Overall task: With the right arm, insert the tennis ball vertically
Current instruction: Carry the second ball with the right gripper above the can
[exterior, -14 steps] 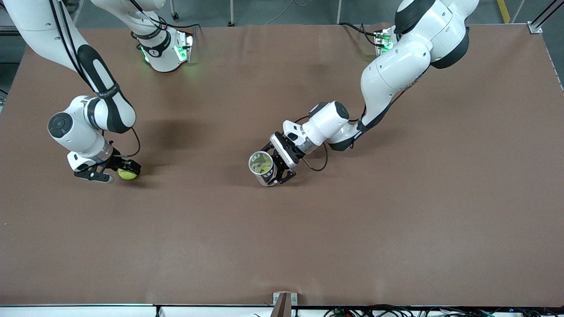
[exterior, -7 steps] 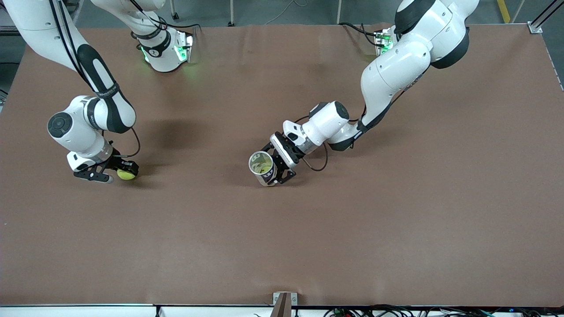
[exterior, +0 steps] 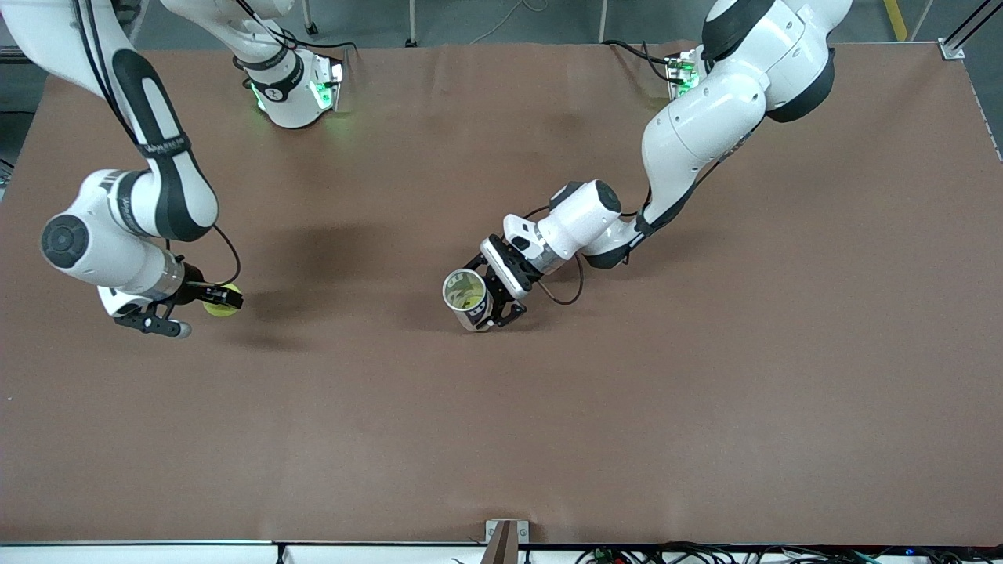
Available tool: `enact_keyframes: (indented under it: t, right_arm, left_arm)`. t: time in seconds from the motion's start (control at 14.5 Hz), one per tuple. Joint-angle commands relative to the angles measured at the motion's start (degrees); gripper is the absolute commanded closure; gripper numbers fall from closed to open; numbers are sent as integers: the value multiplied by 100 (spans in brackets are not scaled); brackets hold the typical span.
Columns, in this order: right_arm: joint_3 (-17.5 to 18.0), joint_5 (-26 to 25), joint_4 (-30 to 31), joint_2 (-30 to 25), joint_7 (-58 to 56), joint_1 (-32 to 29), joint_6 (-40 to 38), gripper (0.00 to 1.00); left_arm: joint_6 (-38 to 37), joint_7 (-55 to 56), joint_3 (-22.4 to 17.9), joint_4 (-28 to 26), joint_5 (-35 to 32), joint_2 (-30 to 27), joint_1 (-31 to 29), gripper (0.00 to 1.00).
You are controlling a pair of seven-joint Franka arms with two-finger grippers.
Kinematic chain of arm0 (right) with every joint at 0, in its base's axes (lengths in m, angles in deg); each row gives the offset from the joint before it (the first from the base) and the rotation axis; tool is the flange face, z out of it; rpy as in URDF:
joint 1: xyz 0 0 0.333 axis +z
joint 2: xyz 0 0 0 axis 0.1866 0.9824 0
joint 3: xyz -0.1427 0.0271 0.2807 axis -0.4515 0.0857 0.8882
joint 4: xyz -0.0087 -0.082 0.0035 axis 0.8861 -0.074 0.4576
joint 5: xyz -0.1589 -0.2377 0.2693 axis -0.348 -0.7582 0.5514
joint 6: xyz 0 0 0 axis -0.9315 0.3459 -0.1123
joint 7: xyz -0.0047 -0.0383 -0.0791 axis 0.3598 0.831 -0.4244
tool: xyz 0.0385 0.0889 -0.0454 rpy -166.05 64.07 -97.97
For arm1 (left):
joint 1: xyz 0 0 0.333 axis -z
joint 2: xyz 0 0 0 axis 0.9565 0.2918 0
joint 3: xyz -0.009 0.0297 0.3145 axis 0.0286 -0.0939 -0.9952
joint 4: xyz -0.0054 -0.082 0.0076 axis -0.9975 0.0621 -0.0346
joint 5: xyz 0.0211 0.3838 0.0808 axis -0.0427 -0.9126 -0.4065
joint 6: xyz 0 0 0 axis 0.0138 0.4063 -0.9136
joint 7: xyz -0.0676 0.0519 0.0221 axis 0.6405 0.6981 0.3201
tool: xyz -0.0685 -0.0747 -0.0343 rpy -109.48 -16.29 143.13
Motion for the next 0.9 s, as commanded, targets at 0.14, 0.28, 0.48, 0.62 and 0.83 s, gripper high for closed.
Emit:
enact_keyframes:
  t: [0.14,0.28,0.48,0.62,0.83]
  right_arm:
    - [1,357,-821,-337,1930,955,-1308,99]
    - [1,709,-1305,-293,2800,1299,-1758,99]
    - [1,842,-1569,-267,3987,1948,-1803,99]
    - [-8,991,-1920,-170,4752,2291,-1812,99]
    - [-8,1053,-2605,277,5780,2696,-1812,99]
  left_arm:
    - [-29,10,43,-121,-95,-46,-111,18]
    - [-38,10,43,-130,-95,-46,-120,18]
    - [-38,1,43,-139,-95,-46,-128,18]
    - [-38,1,43,-130,-95,-46,-120,16]
    - [-38,1,43,-139,-95,-46,-120,16]
